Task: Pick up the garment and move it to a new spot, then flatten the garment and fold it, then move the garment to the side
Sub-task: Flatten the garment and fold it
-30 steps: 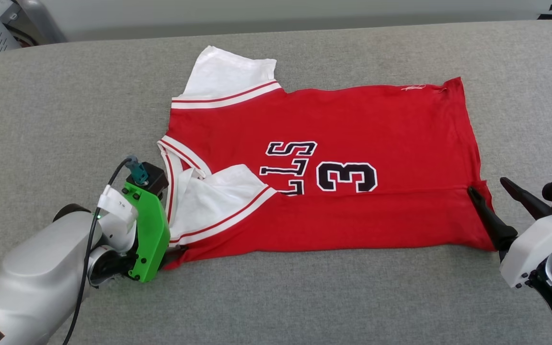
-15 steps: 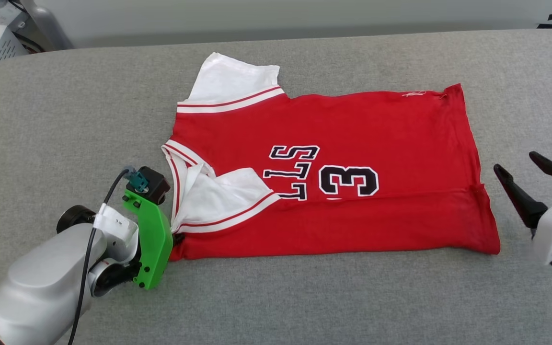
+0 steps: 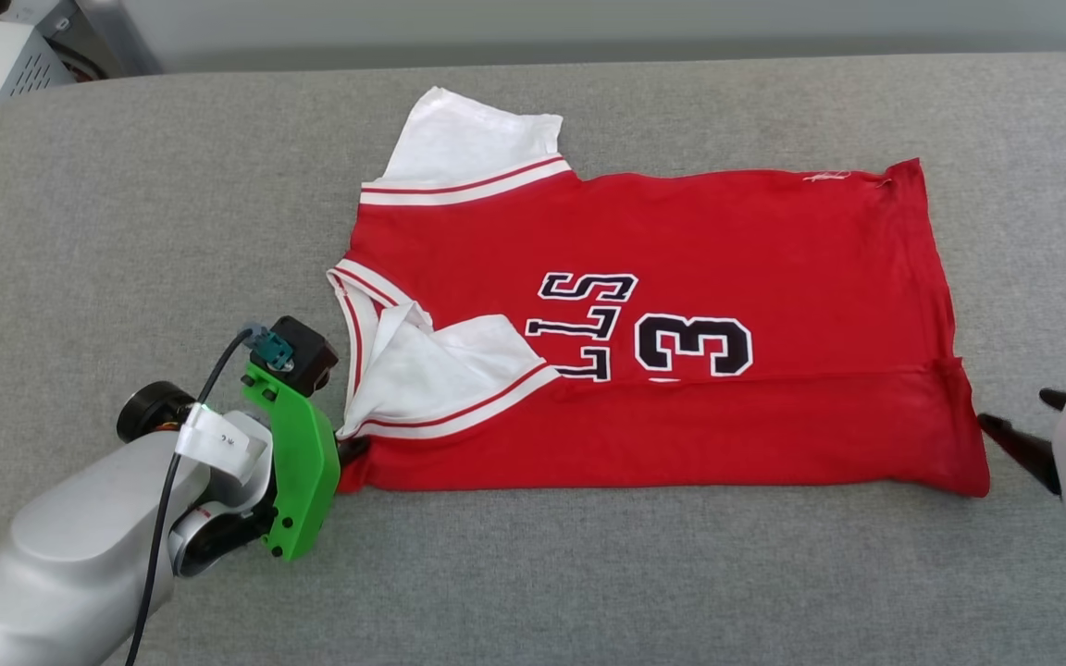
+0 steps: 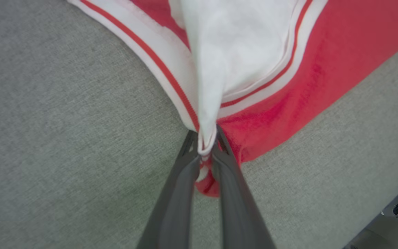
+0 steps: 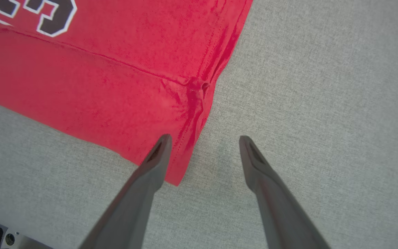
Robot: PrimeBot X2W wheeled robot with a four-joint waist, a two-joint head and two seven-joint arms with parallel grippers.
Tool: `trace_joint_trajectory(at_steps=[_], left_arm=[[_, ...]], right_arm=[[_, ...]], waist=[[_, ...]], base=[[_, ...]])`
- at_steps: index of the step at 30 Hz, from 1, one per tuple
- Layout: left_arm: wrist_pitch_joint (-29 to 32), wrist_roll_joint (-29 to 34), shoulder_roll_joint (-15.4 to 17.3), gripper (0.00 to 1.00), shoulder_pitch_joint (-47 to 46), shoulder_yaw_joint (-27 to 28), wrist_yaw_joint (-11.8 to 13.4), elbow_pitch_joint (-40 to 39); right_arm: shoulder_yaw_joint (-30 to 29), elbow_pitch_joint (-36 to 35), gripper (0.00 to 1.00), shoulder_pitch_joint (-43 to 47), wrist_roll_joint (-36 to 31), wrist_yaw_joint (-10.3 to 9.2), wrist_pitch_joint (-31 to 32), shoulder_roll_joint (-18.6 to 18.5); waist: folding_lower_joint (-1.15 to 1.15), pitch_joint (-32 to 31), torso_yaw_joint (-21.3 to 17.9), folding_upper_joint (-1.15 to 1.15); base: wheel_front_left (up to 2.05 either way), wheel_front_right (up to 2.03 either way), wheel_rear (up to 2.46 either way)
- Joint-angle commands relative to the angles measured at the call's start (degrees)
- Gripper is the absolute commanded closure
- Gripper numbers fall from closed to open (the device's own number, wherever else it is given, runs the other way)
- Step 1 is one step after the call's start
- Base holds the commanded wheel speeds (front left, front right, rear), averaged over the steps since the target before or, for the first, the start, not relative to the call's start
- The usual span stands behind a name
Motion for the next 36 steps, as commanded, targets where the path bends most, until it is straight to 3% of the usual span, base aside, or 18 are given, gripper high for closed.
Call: trace_joint_trajectory(at_steps=[1,11,15,16,17,23,28,36], left_arm=[[-0.31,0.78,-0.19,1.0,-1.04,-0.1,0.26,-0.26],[-1.32,2.02,-0.53,1.0,-2.22,-0.42,0.26,-0.45],[-2.0,1.58,-0.54,1.0,-1.65,-0.46,0.26,0.04],[-2.26,1.3,-0.35,1.0,-1.24,-0.42,0.26,0.27],[-2.48,1.06,-0.23,1.0,-0.91,-0.38,0.26,0.44],[-4.33,-0.58,0.2,1.0,1.46,-0.23,0.25,0.73],[-5.8,-1.33,2.7,1.0,3.32,0.07,0.44,-1.87],[-6.2,-2.22,7.8,1.0,6.72,0.23,3.75,-10.46]], right_arm=[[0.79,1.19,0.0,-1.12,0.06,-0.03,0.36,0.75],[6.16,13.84,0.0,-2.49,-1.48,-0.03,-2.29,6.65],[9.62,15.87,0.0,-2.31,-0.35,-0.03,-3.71,7.67],[9.95,16.06,0.6,-2.74,-0.1,-0.03,-4.9,7.77],[10.09,16.24,1.0,-3.1,0.05,-0.03,-5.82,7.73],[11.28,15.23,1.0,-4.35,1.45,-0.03,-10.69,5.78],[11.2,11.28,1.0,-3.32,2.33,-0.03,-13.49,3.38],[7.07,3.85,1.0,2.78,3.25,-0.03,-14.64,-0.45]], waist=[[0.0,0.82,0.47,0.0],[0.0,3.26,1.33,0.0],[0.0,3.27,1.14,0.0],[0.0,3.09,0.82,0.0],[0.0,2.93,0.65,0.0],[0.0,0.38,0.03,0.0],[0.0,-2.19,-0.27,0.0],[0.0,-4.96,-0.08,0.0]], base=[[0.0,0.0,0.0],[0.0,0.0,0.0],[0.0,0.0,0.0],[0.0,0.0,0.0],[0.0,0.0,0.0],[0.0,0.0,0.0],[0.0,0.0,0.0],[0.0,0.0,0.0]])
